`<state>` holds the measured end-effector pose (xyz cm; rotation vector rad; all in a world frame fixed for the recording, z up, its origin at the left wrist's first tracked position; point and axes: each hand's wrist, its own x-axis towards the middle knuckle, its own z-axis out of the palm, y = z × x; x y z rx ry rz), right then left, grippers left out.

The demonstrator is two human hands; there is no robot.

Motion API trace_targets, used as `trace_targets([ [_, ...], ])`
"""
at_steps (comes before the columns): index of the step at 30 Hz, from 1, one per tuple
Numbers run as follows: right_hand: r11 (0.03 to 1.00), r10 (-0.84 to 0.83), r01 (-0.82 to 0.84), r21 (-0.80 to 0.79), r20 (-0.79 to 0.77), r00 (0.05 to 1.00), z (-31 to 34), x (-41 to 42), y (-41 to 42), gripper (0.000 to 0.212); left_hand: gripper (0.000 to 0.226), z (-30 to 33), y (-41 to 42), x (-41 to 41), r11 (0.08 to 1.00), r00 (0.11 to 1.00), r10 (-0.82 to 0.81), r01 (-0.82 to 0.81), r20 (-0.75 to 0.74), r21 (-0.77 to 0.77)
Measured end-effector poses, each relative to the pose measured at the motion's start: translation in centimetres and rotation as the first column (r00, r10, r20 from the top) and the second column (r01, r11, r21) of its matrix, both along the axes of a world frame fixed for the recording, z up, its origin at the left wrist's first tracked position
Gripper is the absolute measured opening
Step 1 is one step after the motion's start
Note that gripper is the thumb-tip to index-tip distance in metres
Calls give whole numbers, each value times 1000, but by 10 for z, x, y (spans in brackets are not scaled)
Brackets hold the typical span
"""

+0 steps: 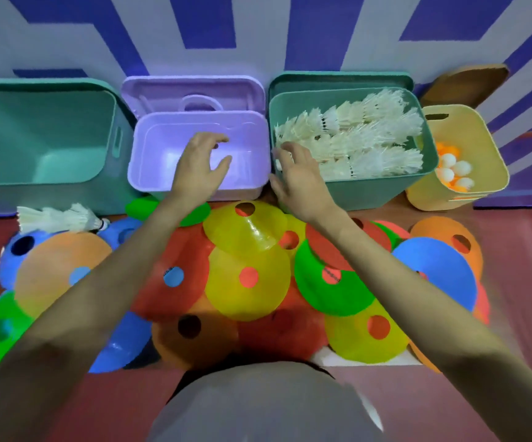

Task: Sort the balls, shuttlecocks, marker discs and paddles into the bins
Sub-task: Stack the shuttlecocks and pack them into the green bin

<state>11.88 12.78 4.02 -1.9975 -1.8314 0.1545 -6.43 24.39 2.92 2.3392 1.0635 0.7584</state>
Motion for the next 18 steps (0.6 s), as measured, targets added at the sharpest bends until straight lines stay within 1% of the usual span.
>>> trace_targets([
  [3,995,93,-92,-30,8,996,-6,-49,9,45,31,-18,-13,-60,996,998,69,-68,12,-63],
  [7,976,182,-185,-118,-31,983,-17,-115,25,46,30,-33,-17,-136,977,987,155,-158,-31,-141],
  [10,952,250,-252,-177,-32,968,-26,-157,37,46,30,-40,-16,-185,958,971,232,-239,-58,-157],
  [15,899,333,-338,-278,-64,941,-40,-226,66,53,31,-50,-10,-256,897,916,401,-396,-15,-196],
  [18,869,368,-385,-311,-114,923,-49,-262,86,56,31,-56,0,-290,856,877,480,-477,-34,-202],
])
